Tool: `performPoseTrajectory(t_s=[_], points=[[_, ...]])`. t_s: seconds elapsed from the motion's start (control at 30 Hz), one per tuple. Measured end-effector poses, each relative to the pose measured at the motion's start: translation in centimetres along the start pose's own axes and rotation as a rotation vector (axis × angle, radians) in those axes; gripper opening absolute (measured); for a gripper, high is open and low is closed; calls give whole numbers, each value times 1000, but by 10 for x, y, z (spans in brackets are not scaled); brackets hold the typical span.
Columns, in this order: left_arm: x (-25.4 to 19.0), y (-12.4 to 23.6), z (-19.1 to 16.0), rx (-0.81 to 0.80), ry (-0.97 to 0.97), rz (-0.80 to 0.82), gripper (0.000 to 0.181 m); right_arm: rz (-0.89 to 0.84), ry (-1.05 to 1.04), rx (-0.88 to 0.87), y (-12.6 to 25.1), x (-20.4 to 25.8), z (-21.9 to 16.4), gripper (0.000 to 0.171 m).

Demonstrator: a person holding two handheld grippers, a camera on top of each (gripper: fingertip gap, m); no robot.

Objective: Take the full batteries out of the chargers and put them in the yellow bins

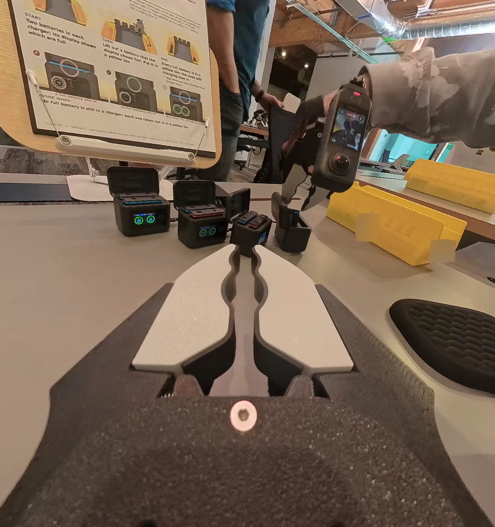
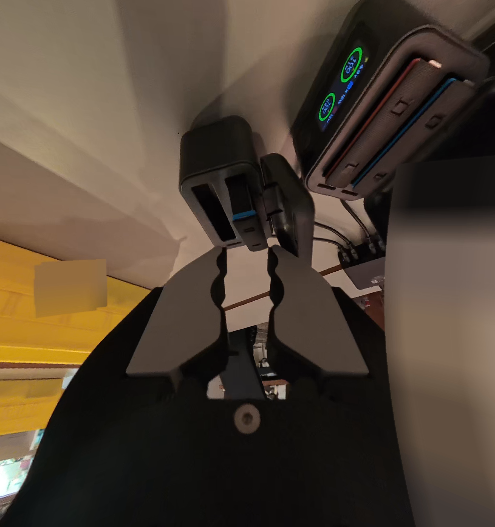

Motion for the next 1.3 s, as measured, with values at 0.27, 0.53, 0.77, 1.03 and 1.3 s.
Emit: performPoseTrajectory(t_s=[0.27,0.53,0.77,1.03,1.3], points=[[2,0,0,2,18,-1,6,-89,45,-24,-9,-1,-2,14],[1,0,0,4,15,-1,6,-98,69,222,4,-4,7,13],[0,1,0,-9,7,-5,6,-126,44,321,-8,0,27,14],[-1,2,0,-17,-1,-11,6,-36,-171,102,-3,1,3,25],[-1,4,1,-30,0,-19,6,69,-674,-490,-5,0,-31,2]])
Point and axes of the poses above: each gripper's, where its closed fingertips meet, y back along the fingers, z out of its top, x = y × z across the jaws, the point moved 9 cm from there along y, back along the fingers, and after that the axes turned 2 degrees about y, right-handed, at the moved point
